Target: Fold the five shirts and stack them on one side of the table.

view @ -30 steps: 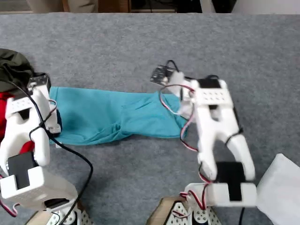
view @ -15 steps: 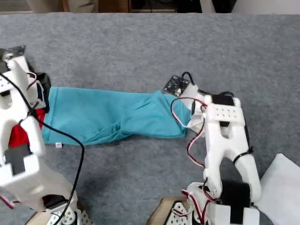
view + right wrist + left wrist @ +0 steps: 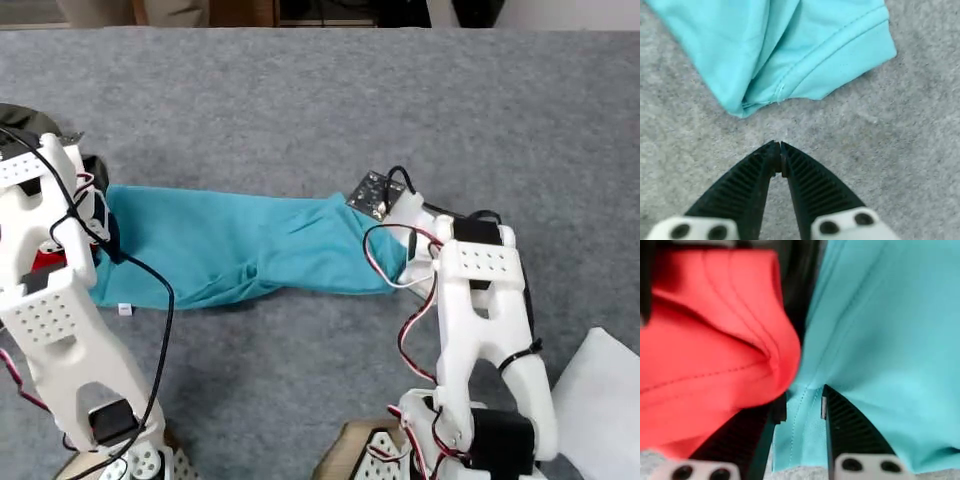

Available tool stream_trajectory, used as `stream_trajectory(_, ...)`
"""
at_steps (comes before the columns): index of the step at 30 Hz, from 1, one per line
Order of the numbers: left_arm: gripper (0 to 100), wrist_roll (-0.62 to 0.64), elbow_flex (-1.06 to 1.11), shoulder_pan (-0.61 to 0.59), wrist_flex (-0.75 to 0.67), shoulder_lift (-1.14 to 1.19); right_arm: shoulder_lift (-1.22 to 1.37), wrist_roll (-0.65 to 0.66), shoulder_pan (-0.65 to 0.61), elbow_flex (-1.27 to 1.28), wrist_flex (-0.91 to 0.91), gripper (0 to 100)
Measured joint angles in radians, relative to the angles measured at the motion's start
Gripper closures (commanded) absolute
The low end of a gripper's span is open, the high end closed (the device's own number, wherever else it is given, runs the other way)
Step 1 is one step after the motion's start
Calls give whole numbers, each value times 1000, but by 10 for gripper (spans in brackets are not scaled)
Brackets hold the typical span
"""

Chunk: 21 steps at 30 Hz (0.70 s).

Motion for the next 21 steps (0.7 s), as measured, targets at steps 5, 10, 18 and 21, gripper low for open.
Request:
stream_trajectory(5, 898, 9, -43, 0, 9, 54, -2, -31, 0, 2, 0, 990)
stream_trajectory(10, 981, 9, -51, 34, 11, 94, -9, -41, 0, 2, 0, 990)
stream_trajectory(18, 981, 61, -95, 54, 41, 123, -41, -41, 0, 2, -8, 990)
stream_trajectory(21, 981, 83, -150, 54, 83, 127, -41, -95, 12, 2, -54, 990)
